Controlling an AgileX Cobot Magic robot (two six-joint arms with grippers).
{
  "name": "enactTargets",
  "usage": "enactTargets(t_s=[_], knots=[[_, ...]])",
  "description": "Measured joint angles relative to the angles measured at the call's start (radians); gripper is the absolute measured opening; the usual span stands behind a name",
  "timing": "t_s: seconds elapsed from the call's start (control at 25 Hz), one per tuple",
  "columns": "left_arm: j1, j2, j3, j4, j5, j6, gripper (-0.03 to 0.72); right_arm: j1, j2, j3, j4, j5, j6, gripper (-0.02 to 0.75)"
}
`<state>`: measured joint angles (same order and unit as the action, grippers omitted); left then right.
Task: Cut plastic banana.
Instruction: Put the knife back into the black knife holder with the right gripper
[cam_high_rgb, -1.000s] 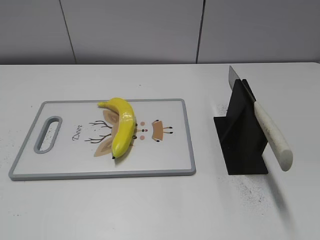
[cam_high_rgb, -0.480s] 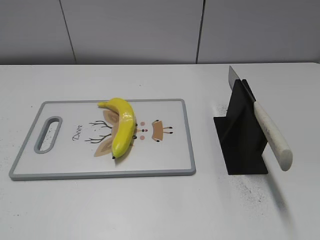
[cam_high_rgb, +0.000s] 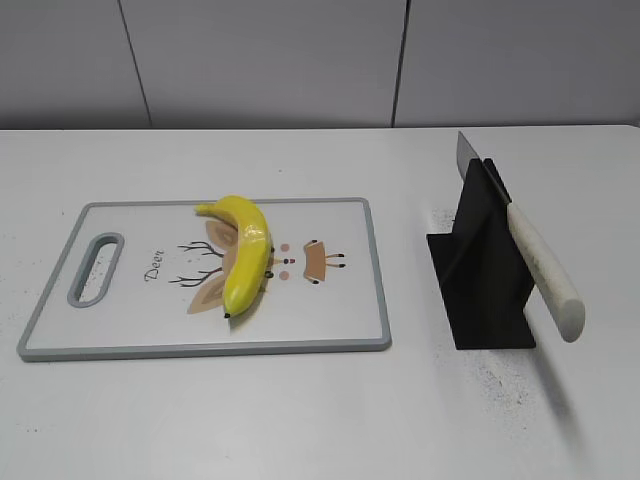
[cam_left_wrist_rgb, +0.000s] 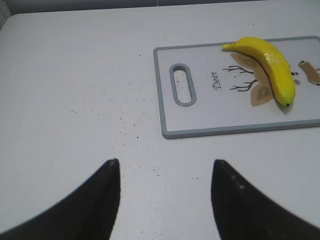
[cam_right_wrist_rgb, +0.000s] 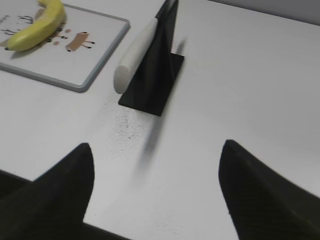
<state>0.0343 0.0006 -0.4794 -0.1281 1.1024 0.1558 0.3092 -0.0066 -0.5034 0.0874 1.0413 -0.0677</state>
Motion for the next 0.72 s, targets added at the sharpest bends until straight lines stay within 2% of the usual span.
enactTargets(t_s=[0.24, 0.36, 0.72], knots=[[0.0, 0.002, 0.0, 0.0, 0.0, 0.0, 0.553, -0.186, 0.0, 0.0, 0.001, 0.0, 0.0, 0.589], [0.0, 0.002, 0.0, 0.0, 0.0, 0.0, 0.553, -0.251, 0.0, 0.0, 0.002, 0.0, 0.0, 0.589], [0.0, 0.002, 0.0, 0.0, 0.0, 0.0, 0.553, -0.266, 0.0, 0.0, 0.003, 0.001, 0.0, 0.586]])
